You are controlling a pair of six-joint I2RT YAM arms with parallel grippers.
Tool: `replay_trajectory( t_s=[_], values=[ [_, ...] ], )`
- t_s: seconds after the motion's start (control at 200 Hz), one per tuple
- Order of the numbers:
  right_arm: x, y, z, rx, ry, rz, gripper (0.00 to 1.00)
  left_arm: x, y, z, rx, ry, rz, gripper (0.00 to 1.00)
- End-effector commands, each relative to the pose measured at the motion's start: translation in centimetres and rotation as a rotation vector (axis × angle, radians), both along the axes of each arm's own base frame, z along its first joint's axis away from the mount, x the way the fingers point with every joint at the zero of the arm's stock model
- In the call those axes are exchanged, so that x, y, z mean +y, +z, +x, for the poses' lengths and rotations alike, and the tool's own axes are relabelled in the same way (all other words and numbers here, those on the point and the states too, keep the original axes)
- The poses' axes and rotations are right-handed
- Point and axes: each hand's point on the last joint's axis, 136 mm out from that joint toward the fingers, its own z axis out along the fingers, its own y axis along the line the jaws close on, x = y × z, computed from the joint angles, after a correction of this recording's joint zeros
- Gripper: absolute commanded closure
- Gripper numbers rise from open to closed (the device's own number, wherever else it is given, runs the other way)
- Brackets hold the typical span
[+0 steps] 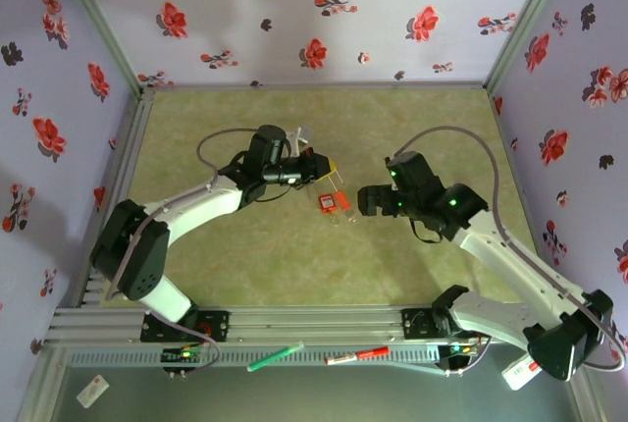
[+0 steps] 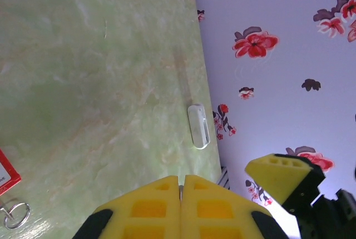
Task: Unlock with the key
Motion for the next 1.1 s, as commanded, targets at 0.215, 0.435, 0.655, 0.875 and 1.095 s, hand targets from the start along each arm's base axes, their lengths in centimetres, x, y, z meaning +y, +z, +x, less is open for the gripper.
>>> replay_trajectory(
  t_s=[0.215, 0.435, 0.655, 0.875, 1.095],
  values=[
    [4.4, -0.2, -0.8, 0.035, 0.121, 0.247, 0.01, 0.6, 1.5, -0.2, -0.076, -0.018, -0.030, 1.00],
    [5.6, 1.4, 0.0, 0.014, 0.194, 0.414, 0.10, -0.2, 2.6, -1.0, -0.155, -0.080, -0.095, 1.00],
    [7.5, 2.1, 0.0, 0.040, 0.310, 0.516, 0.31, -1.4, 3.1, -1.8, -0.201, -0.137, -0.148, 1.00],
    [7.4, 1.5, 0.9, 0.027, 0.313, 0.497, 0.40, -2.7, 3.5, -2.8, -0.218, -0.190, -0.188, 1.00],
    [7.3, 1.0, 1.5, 0.034, 0.321, 0.490, 0.49, -3.4, 3.6, -3.4, -0.221, -0.217, -0.210, 1.00]
  ],
)
